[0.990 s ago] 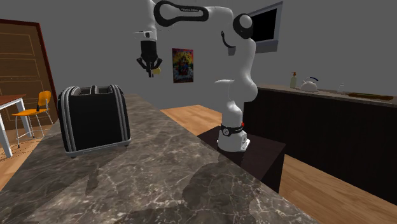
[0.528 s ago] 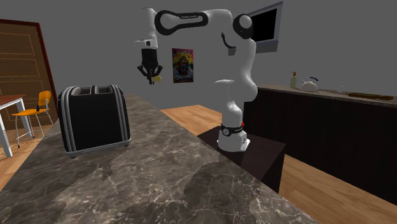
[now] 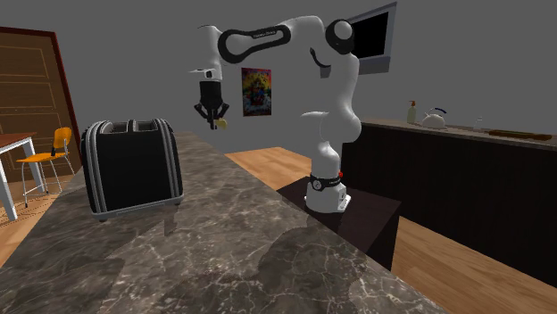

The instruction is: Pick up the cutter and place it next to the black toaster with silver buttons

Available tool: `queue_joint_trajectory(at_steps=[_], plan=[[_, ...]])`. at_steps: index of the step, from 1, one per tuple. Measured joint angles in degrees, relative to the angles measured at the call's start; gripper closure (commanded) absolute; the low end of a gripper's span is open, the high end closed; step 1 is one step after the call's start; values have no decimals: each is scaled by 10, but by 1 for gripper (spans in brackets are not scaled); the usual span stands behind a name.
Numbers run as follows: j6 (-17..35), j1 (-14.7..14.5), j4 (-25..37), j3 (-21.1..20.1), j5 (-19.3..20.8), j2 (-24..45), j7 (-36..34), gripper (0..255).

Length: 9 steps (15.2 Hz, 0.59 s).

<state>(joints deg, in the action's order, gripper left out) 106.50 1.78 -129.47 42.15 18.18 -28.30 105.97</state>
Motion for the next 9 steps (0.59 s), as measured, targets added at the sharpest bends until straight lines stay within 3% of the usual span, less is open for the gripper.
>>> queue_joint_trajectory(at_steps=[9], plan=[[69, -1, -52, 24, 6, 17, 3, 255]])
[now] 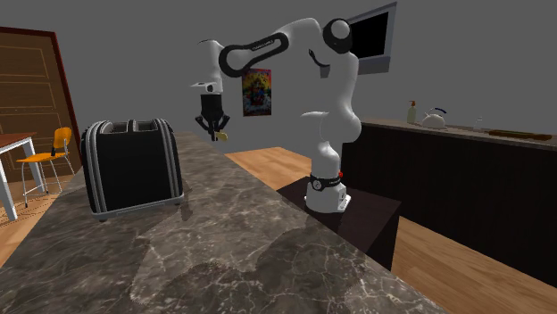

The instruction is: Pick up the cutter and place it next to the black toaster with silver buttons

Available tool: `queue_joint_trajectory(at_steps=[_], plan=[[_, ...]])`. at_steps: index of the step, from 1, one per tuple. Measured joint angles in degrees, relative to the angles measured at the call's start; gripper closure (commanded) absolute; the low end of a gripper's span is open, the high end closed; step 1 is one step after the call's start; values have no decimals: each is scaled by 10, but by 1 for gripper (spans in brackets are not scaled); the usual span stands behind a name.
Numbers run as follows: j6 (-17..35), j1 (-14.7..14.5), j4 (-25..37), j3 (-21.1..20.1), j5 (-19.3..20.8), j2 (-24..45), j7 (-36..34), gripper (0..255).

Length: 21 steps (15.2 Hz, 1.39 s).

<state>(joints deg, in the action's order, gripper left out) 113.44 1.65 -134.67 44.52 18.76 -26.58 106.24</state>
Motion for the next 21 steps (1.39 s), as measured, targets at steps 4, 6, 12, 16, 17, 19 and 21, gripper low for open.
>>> queue_joint_trajectory(at_steps=[4, 6, 12, 16, 17, 19, 21], plan=[[36, -4, -21, 14, 0, 15, 3, 255], [51, -4, -35, 17, 1, 18, 2, 255], [104, -12, -59, 43, -4, 47, 14, 255], [143, -20, -78, 60, -10, 69, 22, 255], [153, -24, -81, 65, -14, 78, 24, 255], [172, -30, -87, 74, -21, 92, 30, 255], [187, -33, -95, 80, -24, 100, 33, 255]])
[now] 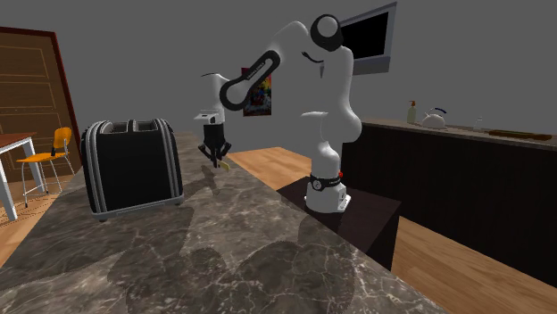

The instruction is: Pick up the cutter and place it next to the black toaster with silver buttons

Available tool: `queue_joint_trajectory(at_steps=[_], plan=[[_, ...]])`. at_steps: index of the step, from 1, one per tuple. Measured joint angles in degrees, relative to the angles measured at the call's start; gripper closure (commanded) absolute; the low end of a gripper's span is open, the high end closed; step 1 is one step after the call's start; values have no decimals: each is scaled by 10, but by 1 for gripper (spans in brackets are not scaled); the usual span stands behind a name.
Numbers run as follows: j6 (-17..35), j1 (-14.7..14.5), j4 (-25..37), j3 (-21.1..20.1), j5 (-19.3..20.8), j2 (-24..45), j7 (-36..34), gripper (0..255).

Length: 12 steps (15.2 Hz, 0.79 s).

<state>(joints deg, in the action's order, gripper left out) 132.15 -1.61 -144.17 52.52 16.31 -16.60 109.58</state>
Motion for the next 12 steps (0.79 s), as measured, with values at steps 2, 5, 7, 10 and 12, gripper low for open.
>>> queue_joint_trajectory(at_steps=[2, 5, 7, 10, 12], plan=[[4, -2, -1, 3, -3, 4, 2, 255], [6, -2, -1, 4, -3, 5, 3, 255], [6, -2, -1, 4, -3, 5, 3, 0], [6, -2, -1, 4, -3, 5, 3, 0], [6, -2, -1, 4, -3, 5, 3, 0]])
